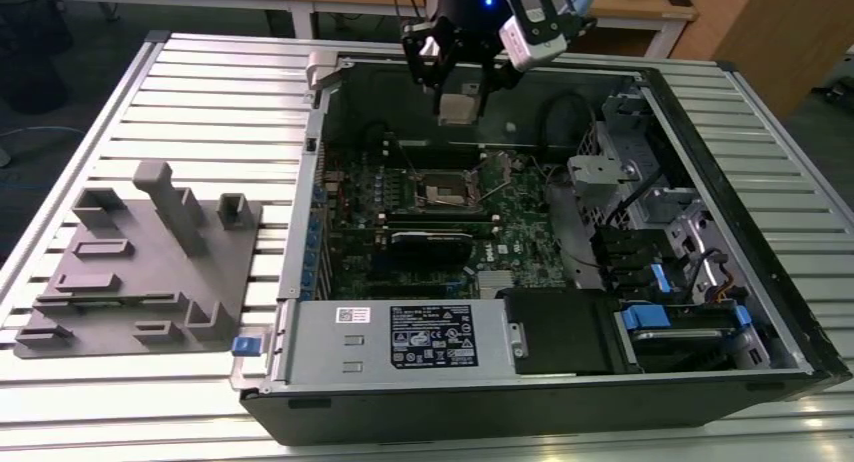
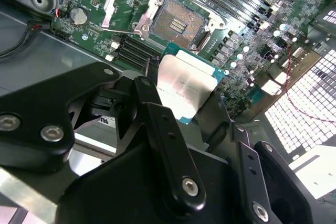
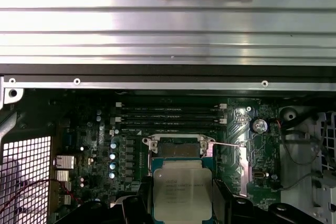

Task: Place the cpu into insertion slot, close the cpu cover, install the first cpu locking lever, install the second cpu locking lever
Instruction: 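Place the cpu into insertion slot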

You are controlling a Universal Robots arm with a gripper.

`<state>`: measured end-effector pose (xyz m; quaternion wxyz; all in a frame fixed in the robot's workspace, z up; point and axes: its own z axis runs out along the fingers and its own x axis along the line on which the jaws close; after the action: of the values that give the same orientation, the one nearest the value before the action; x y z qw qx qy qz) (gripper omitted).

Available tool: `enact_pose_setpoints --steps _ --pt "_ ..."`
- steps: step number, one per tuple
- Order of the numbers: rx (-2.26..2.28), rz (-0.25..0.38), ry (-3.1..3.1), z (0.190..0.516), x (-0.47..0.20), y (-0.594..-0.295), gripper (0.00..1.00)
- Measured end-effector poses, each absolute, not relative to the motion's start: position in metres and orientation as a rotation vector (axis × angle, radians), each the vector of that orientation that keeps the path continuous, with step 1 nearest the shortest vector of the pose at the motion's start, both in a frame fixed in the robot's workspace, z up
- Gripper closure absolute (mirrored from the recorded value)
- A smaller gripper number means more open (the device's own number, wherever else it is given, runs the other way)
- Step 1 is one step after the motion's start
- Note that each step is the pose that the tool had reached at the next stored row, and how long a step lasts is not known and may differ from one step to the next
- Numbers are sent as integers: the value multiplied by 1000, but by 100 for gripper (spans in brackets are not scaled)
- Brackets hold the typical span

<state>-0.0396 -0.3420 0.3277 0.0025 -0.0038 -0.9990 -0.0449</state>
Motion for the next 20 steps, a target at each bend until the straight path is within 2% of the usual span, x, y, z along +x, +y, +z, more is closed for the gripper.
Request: enact_pose_setpoints --steps 20 --pt "-12 -141 -3134 319 -41 -342 46"
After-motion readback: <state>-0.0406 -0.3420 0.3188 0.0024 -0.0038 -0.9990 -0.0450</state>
